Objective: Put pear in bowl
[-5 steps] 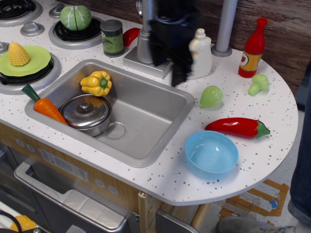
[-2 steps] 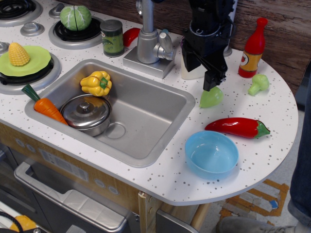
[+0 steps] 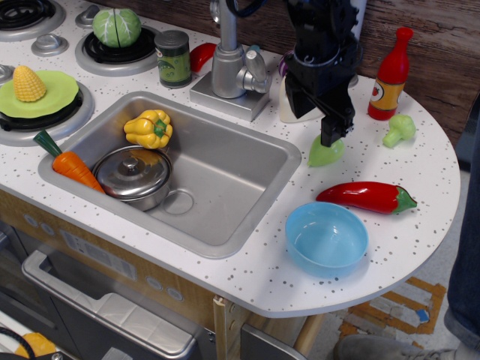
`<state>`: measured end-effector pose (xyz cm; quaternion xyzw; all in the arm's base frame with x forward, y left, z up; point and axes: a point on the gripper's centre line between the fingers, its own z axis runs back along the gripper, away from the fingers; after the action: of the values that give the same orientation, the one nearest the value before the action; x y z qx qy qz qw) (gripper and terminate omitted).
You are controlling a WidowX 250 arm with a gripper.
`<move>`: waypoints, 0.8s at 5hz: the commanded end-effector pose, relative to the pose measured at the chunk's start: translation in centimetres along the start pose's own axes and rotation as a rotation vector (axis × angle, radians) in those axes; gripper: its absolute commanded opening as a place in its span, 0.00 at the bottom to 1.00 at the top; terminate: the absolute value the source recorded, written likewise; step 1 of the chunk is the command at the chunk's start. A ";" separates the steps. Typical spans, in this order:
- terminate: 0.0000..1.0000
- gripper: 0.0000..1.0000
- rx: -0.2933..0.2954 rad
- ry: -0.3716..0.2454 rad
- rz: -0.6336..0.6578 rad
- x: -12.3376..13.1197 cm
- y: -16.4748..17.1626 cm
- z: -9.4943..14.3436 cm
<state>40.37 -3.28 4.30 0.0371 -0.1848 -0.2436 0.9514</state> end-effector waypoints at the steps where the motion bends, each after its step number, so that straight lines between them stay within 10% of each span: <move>1: 0.00 1.00 0.003 -0.053 -0.001 0.7 -0.1 0.1; 3: 0.00 1.00 -0.010 -0.102 0.030 -0.5 -0.4 -2.3; 4: 0.00 0.00 -0.026 -0.106 0.092 -0.5 -0.2 -2.7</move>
<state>39.85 -3.55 0.79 0.0062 -0.1928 -0.2017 0.9603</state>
